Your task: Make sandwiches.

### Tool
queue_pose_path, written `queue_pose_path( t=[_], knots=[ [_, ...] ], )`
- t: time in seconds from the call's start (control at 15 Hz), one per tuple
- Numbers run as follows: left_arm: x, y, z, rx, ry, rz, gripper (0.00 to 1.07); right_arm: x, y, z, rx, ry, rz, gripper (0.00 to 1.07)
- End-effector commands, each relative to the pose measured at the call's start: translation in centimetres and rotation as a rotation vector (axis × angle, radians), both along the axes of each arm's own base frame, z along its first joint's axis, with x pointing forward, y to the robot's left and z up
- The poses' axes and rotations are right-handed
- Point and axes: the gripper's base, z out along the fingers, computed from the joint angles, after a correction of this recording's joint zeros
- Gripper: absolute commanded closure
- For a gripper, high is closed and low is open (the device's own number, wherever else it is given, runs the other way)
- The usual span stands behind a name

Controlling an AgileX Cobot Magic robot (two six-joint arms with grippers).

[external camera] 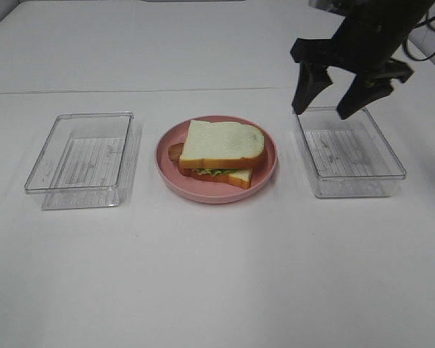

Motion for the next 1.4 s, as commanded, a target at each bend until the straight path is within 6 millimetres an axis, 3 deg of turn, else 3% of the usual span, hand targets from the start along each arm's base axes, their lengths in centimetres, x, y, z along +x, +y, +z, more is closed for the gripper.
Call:
queue_pose_path(
  t=[0.07, 0.13, 0.33, 0.6, 0.87, 1.0, 1.4],
  knots=[
    [-0.1, 0.0, 0.0, -0.006, -0.016, -0.004, 0.27, -2.8, -2.0, 3.1, -0.151, 0.075, -0.052, 0.36],
    [-0.1, 0.0, 0.0, -0.006, -0.016, -0.004, 0.27, -5.7, -3.1, 4.9, -0.199, 0.055, -0.084, 0.36],
    [-0.1, 0.0, 0.0, -0.006, -0.016, -0.004, 0.27, -12.0, -4.2, 5.6, -0.186, 0.065, -0.083, 0.36],
    [-0.1, 0.0, 0.0, -0.006, -0.016, -0.004, 0.27, -19.8, -5.8, 4.4, -0.187, 0.059, -0.066, 0.36],
    [-0.1, 0.0, 0.0, -0.006, -0.016, -0.004, 0.27, -28.3, -7.6, 3.0, -0.135, -0.197, -0.083, 0.36],
    [-0.1, 0.0, 0.0, -0.006, -0.016, -0.004, 0.27, -31.4, -8.2, 2.9, -0.098, -0.383, -0.062, 0.36],
    [-0.1, 0.0, 0.0, -0.006, -0.016, -0.004, 0.27, -37.4, -9.1, 2.1, -0.025, -0.789, 0.000, 0.37]
  ],
)
